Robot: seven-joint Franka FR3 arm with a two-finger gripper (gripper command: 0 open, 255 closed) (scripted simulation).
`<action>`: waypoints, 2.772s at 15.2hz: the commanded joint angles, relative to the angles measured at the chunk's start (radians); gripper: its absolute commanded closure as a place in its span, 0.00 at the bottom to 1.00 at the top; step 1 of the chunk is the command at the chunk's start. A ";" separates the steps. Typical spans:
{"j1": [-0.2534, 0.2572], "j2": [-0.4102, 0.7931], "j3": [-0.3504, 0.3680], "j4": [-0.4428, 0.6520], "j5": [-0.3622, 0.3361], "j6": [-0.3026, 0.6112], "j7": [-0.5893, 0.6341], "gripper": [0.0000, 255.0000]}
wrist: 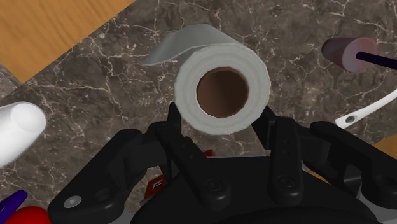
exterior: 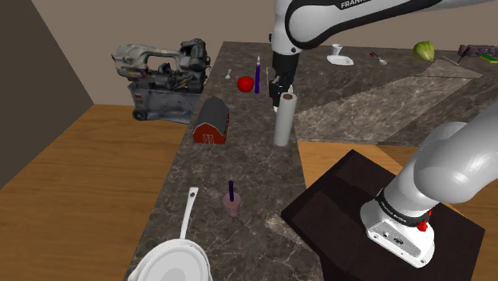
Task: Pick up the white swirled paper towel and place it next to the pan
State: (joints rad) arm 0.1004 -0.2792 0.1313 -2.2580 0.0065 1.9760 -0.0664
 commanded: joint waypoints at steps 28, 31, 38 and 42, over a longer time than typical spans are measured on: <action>0.047 0.094 0.086 0.408 0.004 -0.316 0.136 1.00; 0.073 0.163 0.130 0.483 -0.005 -0.325 0.209 1.00; 0.153 0.364 0.218 0.716 -0.061 -0.370 0.380 1.00; 0.221 0.507 0.254 0.897 -0.116 -0.421 0.473 1.00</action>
State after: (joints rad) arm 0.2995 0.1898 0.3745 -1.4114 -0.0946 1.5700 0.3770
